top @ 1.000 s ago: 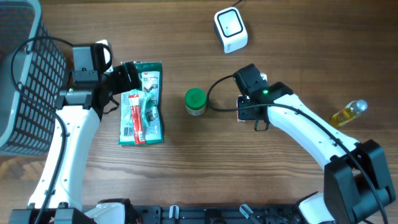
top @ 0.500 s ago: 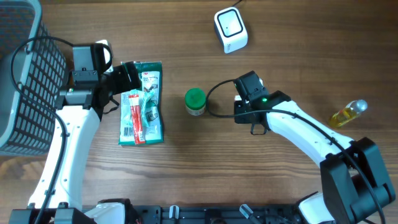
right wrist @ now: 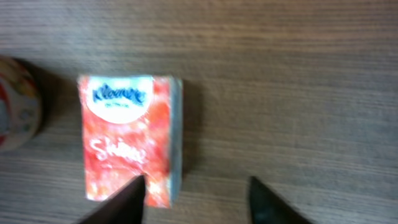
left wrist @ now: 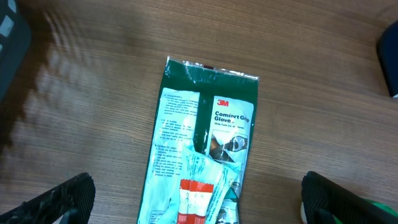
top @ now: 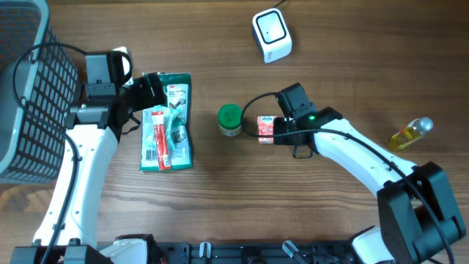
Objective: Scan the item barcode
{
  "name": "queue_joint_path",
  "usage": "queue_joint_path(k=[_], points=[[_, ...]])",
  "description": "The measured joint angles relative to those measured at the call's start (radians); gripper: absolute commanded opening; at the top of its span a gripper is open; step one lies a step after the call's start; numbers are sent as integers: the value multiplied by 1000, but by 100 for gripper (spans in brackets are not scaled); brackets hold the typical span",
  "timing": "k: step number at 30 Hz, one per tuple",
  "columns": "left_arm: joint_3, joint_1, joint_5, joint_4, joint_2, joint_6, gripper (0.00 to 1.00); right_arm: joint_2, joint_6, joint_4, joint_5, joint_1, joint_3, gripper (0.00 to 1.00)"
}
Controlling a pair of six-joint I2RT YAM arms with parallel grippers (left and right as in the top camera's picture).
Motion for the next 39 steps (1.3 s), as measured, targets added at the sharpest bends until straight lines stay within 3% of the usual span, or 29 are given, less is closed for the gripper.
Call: queue_joint_path(k=[11,20,23,39], points=[[0,0,0,0,0,0,100,0,21,82,-9,0,0,40],[0,0,0,0,0,0,100,92,25,130,-39,0,0,40],[0,0,0,0,0,0,100,103,23,142,-59,0,0,29],[0,0,0,0,0,0,100,102,25,152,-76,0,8,37]])
